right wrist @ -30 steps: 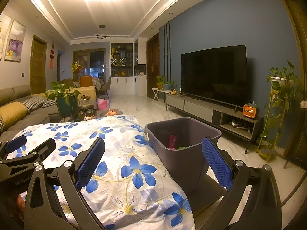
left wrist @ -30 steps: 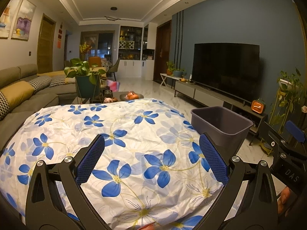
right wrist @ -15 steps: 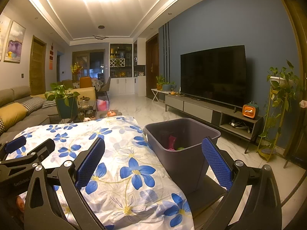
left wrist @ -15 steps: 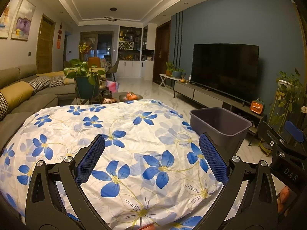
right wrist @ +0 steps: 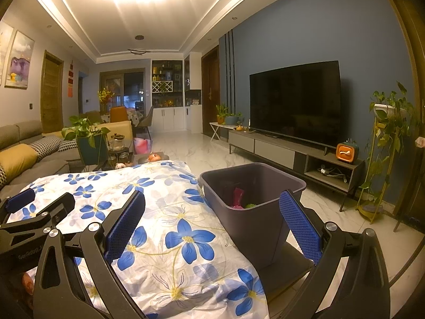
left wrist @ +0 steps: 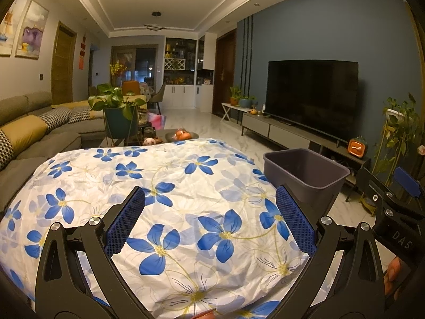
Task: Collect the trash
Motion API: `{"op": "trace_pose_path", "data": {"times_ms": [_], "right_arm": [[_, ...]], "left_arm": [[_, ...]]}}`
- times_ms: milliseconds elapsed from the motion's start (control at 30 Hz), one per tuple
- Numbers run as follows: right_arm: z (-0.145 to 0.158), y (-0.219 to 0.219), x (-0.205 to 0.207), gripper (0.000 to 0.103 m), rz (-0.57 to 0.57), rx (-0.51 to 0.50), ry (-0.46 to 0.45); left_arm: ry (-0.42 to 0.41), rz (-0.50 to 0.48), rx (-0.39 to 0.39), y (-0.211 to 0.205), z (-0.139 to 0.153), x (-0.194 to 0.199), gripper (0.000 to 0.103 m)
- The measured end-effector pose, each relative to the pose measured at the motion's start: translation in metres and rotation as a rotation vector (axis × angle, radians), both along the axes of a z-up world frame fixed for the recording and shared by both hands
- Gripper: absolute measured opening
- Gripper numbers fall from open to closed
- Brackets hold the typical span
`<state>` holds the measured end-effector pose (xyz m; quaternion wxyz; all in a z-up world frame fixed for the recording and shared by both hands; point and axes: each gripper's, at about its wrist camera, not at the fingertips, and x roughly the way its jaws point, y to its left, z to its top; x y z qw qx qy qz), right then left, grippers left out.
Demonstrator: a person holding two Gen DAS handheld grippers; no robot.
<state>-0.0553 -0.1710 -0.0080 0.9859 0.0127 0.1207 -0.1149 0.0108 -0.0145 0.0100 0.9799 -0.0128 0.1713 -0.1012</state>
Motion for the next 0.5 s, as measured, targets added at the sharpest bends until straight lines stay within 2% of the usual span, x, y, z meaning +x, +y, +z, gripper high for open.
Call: {"op": "trace_pose_path", "data": {"times_ms": [500], "right_arm": [[0.0008, 0.0013, 0.0007, 0.097, 0.003, 0.001, -0.003]], "left_arm": [[-0.009, 0.009, 0.0, -0.0001, 0.0012, 0.0, 0.097]]}}
